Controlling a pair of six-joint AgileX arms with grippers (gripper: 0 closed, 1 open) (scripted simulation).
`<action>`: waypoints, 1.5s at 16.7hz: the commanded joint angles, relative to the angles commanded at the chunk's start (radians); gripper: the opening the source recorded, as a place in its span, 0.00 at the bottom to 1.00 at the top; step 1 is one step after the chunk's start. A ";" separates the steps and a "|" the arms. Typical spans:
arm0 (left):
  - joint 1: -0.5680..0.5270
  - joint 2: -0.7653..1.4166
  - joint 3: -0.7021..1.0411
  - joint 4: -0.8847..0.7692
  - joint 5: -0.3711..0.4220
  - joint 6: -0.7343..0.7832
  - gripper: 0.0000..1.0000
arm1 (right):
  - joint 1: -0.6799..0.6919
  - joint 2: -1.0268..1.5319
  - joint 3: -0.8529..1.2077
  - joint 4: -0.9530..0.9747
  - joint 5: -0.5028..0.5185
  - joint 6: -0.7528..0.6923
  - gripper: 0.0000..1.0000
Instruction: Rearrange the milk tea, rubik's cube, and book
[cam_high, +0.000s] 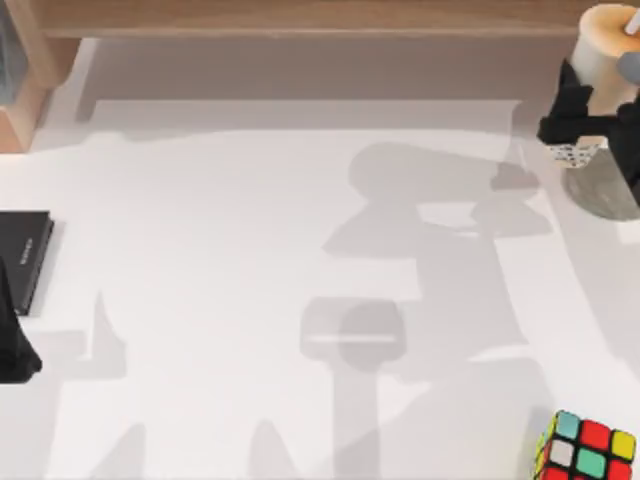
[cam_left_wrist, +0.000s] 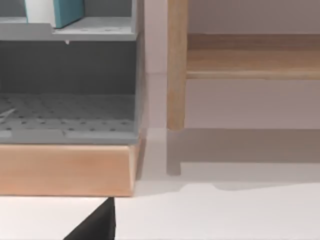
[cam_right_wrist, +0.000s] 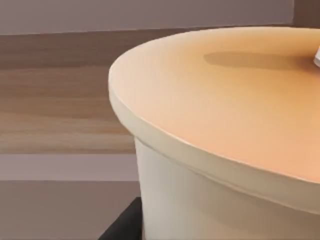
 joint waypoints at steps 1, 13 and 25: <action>0.000 0.000 0.000 0.000 0.000 0.000 1.00 | -0.003 0.020 -0.001 0.023 -0.004 -0.002 0.00; 0.000 0.000 0.000 0.000 0.000 0.000 1.00 | -0.125 0.070 -0.026 0.072 -0.020 -0.068 0.15; 0.000 0.000 0.000 0.000 0.000 0.000 1.00 | -0.125 0.070 -0.026 0.072 -0.020 -0.068 1.00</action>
